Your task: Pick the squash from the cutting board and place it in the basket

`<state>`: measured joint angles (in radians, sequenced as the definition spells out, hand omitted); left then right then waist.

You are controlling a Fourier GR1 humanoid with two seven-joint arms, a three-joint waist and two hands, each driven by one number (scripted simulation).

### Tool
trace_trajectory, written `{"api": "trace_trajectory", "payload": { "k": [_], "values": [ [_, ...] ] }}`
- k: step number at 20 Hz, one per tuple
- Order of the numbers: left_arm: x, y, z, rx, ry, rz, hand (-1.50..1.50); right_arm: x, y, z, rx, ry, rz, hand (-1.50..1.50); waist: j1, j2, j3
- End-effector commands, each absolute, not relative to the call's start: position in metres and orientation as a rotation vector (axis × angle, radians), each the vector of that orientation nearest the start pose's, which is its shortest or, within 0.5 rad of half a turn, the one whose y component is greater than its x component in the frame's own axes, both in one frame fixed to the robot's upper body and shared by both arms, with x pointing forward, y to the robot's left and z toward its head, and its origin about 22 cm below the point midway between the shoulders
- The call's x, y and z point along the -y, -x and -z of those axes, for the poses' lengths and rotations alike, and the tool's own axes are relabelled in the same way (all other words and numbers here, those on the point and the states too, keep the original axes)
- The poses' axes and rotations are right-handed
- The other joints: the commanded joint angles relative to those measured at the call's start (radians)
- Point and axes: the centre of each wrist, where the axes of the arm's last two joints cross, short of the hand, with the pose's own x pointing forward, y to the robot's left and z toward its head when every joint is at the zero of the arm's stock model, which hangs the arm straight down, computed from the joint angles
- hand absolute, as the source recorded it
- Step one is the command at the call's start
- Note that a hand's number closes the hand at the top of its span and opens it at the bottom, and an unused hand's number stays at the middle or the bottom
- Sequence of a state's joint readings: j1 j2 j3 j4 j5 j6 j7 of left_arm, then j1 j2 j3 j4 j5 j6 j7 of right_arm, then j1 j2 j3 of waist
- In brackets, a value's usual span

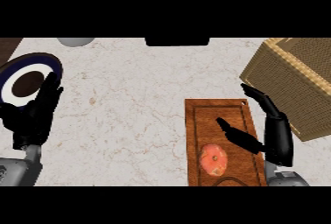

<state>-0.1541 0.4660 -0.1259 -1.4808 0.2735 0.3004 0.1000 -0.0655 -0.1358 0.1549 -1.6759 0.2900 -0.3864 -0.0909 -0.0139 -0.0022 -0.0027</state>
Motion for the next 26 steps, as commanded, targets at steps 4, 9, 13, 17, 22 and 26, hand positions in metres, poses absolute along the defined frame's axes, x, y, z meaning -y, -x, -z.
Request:
{"api": "trace_trajectory", "payload": {
  "k": [4,9,13,17,22,26],
  "values": [
    [-0.301,-0.278,-0.043,1.49,-0.303,0.017,0.0,0.224,-0.239,-0.09,1.668,0.85,-0.226,-1.5,-0.009,-0.007,-0.004],
    [-0.307,-0.274,-0.038,1.506,-0.32,0.013,0.0,0.247,-0.221,-0.097,1.292,0.798,-0.671,-1.5,-0.013,-0.009,-0.007],
    [-0.305,-0.28,-0.047,1.509,-0.325,0.004,0.0,0.237,-0.201,-0.124,1.114,0.69,-0.855,-1.5,-0.016,-0.009,-0.005],
    [-0.309,-0.28,-0.041,1.516,-0.285,0.021,0.0,0.228,-0.177,-0.164,1.069,0.62,-0.874,-1.5,0.0,-0.002,0.0],
    [-0.306,-0.28,-0.048,1.506,-0.295,0.023,0.0,0.234,-0.16,-0.191,1.074,0.563,-0.822,-1.5,0.009,0.0,0.002],
    [-0.294,-0.29,-0.047,1.505,-0.273,0.021,0.0,0.217,-0.155,-0.169,1.146,0.579,-0.709,-1.5,0.01,0.001,0.003]
  ]
}}
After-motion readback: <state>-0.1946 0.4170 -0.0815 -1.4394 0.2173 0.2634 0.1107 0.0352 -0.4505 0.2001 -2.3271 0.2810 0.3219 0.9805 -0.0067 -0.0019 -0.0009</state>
